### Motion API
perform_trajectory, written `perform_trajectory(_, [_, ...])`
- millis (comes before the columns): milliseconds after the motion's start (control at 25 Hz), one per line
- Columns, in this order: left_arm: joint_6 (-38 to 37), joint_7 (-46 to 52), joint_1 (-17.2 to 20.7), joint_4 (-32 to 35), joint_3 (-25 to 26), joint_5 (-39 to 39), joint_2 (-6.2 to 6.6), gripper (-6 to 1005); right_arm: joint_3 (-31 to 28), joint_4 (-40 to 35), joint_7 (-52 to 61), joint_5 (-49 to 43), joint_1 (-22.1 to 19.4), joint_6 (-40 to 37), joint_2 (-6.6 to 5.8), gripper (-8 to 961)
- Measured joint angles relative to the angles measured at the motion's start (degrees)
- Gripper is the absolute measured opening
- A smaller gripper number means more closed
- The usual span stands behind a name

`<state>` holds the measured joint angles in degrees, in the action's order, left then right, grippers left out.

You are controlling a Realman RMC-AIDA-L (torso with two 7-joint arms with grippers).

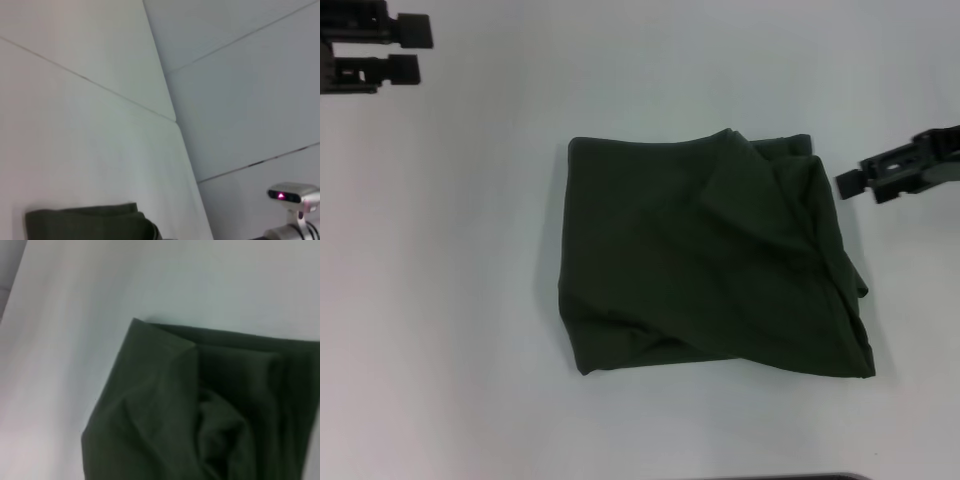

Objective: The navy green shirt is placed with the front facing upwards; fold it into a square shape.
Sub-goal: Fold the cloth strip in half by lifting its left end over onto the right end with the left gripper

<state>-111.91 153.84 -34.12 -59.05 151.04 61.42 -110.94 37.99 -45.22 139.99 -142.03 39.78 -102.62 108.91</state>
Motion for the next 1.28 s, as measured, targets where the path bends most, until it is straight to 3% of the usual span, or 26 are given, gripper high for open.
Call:
perform_trajectory(320, [-0.8,0.1,0.4,0.0,2.2,2.3,0.47,600,4.8,0.5,0.5,0.0,2.0,3.4,2.79,886])
perform_trajectory(600, [-0.5,0.0,0.2,0.3,1.9,2.8,0.46,600,6.6,0.5,1.6,-0.1,2.1,5.3,2.82,877])
perform_trajectory(880, [-0.2,-0.7,0.1,0.6,1.7,2.8,0.08,600,8.0,1.2,1.2,-0.1,1.9,8.2,4.77,868])
perform_trajectory(1280, [0.2,-1.1,0.1,0.9,1.6,2.8,-0.19,599,10.0,4.1,1.1,0.3,3.2,11.6,5.84,854])
